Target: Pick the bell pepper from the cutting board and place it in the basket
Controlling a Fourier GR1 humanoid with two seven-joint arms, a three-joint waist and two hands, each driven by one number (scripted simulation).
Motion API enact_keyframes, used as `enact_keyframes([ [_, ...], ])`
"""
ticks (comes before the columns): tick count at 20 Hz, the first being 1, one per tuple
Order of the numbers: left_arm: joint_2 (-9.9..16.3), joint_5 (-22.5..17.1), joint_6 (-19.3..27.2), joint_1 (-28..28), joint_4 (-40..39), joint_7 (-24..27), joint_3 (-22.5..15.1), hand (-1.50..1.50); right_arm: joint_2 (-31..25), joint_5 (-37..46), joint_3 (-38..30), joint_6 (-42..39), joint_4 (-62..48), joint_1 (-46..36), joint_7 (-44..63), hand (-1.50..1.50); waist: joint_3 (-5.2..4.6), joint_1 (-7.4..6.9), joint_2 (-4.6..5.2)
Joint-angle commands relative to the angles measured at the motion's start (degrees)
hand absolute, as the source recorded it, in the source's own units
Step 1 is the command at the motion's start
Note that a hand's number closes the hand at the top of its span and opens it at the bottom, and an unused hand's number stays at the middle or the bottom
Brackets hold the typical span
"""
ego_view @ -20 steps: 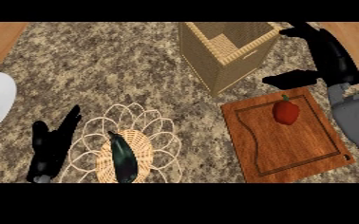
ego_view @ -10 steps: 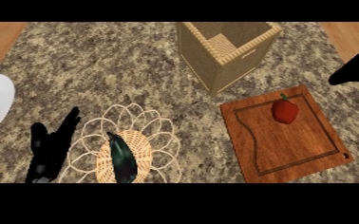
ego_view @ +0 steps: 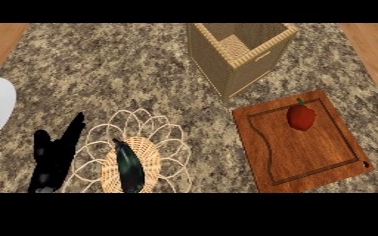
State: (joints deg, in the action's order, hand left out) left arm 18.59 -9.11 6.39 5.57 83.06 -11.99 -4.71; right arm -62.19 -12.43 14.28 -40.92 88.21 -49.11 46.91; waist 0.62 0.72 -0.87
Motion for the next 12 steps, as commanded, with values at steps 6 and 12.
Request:
enact_keyframes([
  [6,-1.4,-0.5,-3.0,4.2,-4.0,1.0,-0.7,0.00,-2.0,-4.5,-2.7,-1.6,3.1,3.9,4.7,-1.50,-0.69,-0.48,0.72],
  [12,-3.9,1.9,0.4,1.9,-3.0,-2.5,-1.8,0.00,4.6,1.8,-0.9,5.2,7.6,10.5,3.5,-1.50,-0.61,-0.36,0.83],
])
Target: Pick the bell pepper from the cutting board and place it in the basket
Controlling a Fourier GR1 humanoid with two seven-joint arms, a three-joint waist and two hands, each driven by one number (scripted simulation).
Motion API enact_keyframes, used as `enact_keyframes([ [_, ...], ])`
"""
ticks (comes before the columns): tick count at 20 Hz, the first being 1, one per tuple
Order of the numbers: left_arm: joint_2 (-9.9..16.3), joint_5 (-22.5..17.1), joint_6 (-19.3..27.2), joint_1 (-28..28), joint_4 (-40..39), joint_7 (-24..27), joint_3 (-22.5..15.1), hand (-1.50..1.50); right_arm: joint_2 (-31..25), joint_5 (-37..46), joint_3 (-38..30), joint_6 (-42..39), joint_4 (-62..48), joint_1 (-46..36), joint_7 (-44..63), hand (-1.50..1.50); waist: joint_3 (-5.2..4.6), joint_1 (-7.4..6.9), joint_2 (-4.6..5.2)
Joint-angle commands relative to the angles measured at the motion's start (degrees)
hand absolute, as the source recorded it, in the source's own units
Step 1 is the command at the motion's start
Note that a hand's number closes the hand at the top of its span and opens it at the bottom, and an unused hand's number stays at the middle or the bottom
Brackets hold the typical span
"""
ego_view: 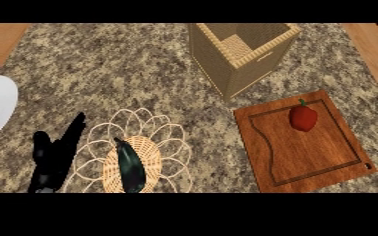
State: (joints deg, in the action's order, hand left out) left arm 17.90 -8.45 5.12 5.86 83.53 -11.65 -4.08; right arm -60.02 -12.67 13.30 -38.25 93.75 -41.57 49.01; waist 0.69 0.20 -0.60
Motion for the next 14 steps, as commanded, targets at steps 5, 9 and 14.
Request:
enact_keyframes([
  [5,-2.9,0.6,-0.3,2.7,-4.8,-0.5,-1.4,0.00,8.3,10.7,2.3,7.6,1.7,7.9,-2.8,-1.50,-0.68,-0.46,0.75],
  [9,-2.7,1.8,0.4,0.7,-4.1,-2.7,-1.1,0.00,8.0,15.2,2.6,7.1,2.0,10.9,-4.0,-1.50,-0.67,-0.12,0.67],
  [14,-2.7,1.0,-1.4,1.7,-3.5,-2.4,-0.6,0.00,9.9,16.7,2.5,6.6,2.3,13.5,-4.2,-1.50,-0.70,-0.13,0.59],
])
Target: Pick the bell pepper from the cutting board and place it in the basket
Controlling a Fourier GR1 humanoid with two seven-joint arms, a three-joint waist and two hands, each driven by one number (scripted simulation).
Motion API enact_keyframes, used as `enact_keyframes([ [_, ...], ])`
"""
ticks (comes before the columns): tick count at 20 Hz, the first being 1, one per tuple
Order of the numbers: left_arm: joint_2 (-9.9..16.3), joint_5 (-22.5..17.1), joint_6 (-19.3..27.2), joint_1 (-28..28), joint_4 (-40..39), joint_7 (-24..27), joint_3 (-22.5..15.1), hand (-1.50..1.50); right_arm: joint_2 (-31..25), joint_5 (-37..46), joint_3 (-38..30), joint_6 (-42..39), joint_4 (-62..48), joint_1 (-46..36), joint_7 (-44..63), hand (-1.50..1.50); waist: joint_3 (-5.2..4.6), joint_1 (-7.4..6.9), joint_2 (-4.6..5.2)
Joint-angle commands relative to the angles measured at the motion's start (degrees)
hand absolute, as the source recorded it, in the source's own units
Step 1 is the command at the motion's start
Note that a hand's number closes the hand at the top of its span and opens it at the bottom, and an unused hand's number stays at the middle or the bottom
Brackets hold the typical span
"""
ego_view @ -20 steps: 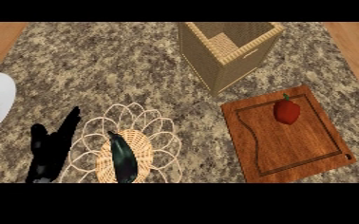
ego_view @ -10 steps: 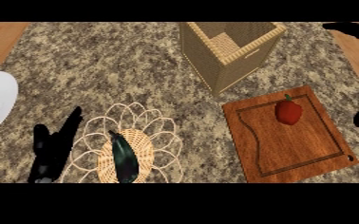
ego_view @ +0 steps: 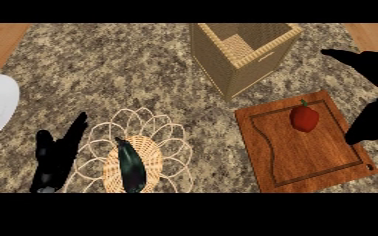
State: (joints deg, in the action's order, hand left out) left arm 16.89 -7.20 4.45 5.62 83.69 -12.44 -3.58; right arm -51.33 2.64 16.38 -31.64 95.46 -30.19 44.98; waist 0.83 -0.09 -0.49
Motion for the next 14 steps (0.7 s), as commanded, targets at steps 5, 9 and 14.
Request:
enact_keyframes([
  [5,-2.3,-0.2,-1.3,1.5,-6.2,0.3,0.0,0.00,4.1,8.5,0.8,3.2,-2.8,5.6,-6.2,-1.50,-0.82,0.05,0.65],
  [9,-3.5,1.8,0.0,0.9,-5.9,-0.6,-1.2,0.00,6.1,11.6,1.0,4.6,-5.8,5.1,-9.9,-1.50,-0.82,-0.33,0.72],
  [14,-3.4,1.7,0.1,1.8,-3.1,-1.9,-0.7,0.00,9.7,16.4,3.6,7.5,-4.9,8.1,-9.1,-1.50,-0.82,-0.21,0.56],
])
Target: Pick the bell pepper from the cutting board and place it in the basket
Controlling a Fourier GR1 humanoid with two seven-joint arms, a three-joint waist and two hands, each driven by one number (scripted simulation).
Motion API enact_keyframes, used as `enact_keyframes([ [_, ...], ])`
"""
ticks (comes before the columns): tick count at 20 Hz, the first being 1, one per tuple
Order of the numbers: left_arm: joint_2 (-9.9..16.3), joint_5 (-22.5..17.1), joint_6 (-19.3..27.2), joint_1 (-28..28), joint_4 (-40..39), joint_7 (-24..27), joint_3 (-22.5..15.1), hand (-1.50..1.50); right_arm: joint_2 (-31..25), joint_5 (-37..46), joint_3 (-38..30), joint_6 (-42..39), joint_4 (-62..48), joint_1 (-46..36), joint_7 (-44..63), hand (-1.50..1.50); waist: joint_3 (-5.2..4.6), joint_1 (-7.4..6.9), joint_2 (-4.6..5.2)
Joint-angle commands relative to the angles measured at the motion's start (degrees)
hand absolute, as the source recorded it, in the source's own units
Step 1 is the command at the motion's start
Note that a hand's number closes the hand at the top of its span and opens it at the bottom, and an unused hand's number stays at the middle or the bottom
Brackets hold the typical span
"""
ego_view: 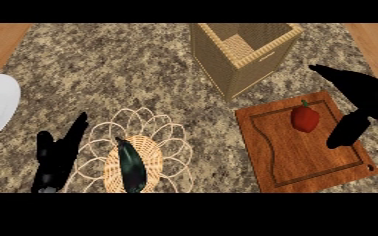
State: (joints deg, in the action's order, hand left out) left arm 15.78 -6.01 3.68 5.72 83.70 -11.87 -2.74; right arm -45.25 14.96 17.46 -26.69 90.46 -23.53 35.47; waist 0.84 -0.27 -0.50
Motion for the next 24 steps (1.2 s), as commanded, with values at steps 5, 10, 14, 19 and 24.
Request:
enact_keyframes([
  [5,-0.3,-1.6,-1.8,0.9,-2.6,-4.9,0.8,0.00,4.1,6.0,0.2,3.8,-3.7,1.7,-4.1,-1.50,-0.81,0.07,0.56],
  [10,-3.3,0.9,-0.8,4.6,-4.0,-0.1,-1.2,0.00,5.8,7.6,-0.1,3.3,-6.8,0.5,-5.7,-1.50,-0.85,-0.18,0.60],
  [14,-1.7,0.6,-2.0,4.4,-1.8,-1.7,-0.3,0.00,8.6,10.3,2.0,1.6,-11.8,-1.9,-4.8,-1.50,-0.84,-0.73,0.66],
  [19,-4.9,3.0,0.9,4.9,0.4,-3.5,-2.7,0.00,7.8,12.5,2.2,1.3,-13.2,1.1,-7.3,-1.50,-0.80,-0.24,0.54],
  [24,-1.3,-0.6,-3.3,1.9,-0.8,-5.2,1.8,0.00,11.5,14.8,2.2,2.9,-13.2,1.0,-6.1,-1.50,-0.83,-0.10,0.52],
])
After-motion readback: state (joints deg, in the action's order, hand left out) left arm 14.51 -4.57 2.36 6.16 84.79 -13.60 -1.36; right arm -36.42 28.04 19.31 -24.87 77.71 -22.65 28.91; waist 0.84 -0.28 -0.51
